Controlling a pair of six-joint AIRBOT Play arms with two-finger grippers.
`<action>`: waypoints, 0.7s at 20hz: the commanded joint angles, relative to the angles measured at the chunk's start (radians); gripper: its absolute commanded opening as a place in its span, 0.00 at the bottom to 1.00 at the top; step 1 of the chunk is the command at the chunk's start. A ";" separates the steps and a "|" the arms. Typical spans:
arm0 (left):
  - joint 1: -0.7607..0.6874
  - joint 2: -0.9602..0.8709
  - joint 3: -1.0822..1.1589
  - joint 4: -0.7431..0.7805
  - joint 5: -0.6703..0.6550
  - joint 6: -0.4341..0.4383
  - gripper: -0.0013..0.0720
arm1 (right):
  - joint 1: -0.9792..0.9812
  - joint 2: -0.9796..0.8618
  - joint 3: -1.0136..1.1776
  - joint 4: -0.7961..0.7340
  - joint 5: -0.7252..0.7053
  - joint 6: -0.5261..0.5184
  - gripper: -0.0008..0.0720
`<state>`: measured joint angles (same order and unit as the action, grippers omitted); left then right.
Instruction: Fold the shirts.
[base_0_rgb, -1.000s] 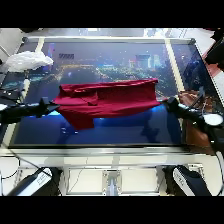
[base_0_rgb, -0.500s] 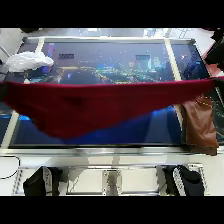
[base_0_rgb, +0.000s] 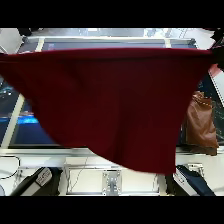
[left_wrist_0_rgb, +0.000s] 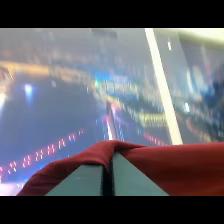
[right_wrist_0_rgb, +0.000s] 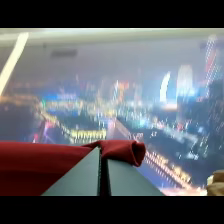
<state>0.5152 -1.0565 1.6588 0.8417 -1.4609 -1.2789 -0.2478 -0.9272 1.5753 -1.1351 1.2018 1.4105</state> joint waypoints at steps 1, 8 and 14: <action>-0.250 -0.260 0.019 0.294 0.077 -0.015 0.04 | 0.000 -0.262 0.012 0.037 0.007 -0.024 0.02; -0.452 -0.600 0.019 0.396 0.466 -0.121 0.04 | 0.101 -0.621 0.012 0.029 -0.185 -0.044 0.02; -0.459 -0.636 0.019 0.396 0.582 -0.133 0.06 | 0.163 -0.693 0.012 0.011 -0.374 -0.031 0.08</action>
<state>0.0658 -1.6642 1.6772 1.2316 -0.9485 -1.3994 -0.1066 -1.5795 1.5864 -1.1305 0.9207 1.3697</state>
